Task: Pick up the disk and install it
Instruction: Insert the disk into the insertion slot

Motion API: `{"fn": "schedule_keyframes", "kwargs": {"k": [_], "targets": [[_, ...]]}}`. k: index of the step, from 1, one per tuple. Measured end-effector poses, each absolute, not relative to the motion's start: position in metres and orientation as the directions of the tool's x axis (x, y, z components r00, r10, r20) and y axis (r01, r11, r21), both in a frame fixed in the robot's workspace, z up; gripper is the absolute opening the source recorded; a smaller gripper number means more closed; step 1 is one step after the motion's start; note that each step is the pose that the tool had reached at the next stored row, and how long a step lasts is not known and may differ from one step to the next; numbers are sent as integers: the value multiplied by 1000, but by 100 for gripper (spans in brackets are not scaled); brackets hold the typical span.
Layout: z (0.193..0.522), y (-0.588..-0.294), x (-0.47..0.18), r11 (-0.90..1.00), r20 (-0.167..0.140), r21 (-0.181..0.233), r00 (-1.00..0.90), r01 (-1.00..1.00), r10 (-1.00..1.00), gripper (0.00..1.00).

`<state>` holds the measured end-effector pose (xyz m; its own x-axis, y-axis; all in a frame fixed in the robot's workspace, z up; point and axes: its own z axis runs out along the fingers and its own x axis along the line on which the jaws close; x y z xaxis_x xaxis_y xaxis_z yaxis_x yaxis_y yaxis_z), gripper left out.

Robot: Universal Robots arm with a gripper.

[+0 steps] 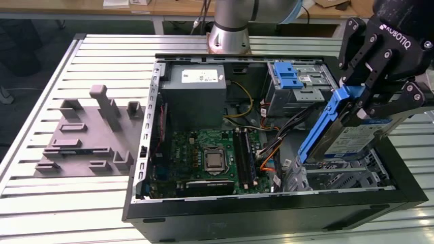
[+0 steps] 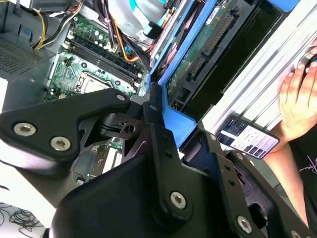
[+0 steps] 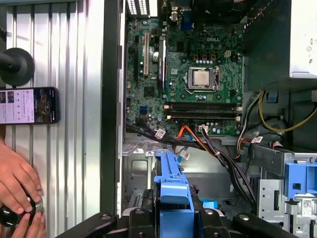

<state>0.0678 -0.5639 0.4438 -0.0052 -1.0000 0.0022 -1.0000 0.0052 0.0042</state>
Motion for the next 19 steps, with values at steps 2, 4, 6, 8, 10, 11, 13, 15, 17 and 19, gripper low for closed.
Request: {"fn": "schedule_keyframes", "kwargs": {"k": [2, 4, 6, 8, 10, 11, 13, 15, 17, 19], "targets": [[441, -564, 73, 5, 2, 4, -5, -1000, -1000, 36], [440, -564, 74, 5, 2, 4, -5, -1000, -1000, 36], [439, -564, 75, 5, 2, 4, -5, -1000, -1000, 36], [439, -565, 75, 5, 2, 4, -5, -1000, -1000, 36], [438, -565, 76, 5, 2, 4, -5, -1000, -1000, 36], [437, -565, 76, 5, 2, 4, -5, -1000, -1000, 36], [437, -565, 76, 5, 2, 4, -5, -1000, -1000, 36], [436, -566, 76, 5, 1, 4, -5, -1000, -1000, 36], [435, -566, 76, 5, 1, 4, -5, -1000, -1000, 36], [435, -567, 76, 5, 1, 4, -5, -1000, -1000, 36]]}}
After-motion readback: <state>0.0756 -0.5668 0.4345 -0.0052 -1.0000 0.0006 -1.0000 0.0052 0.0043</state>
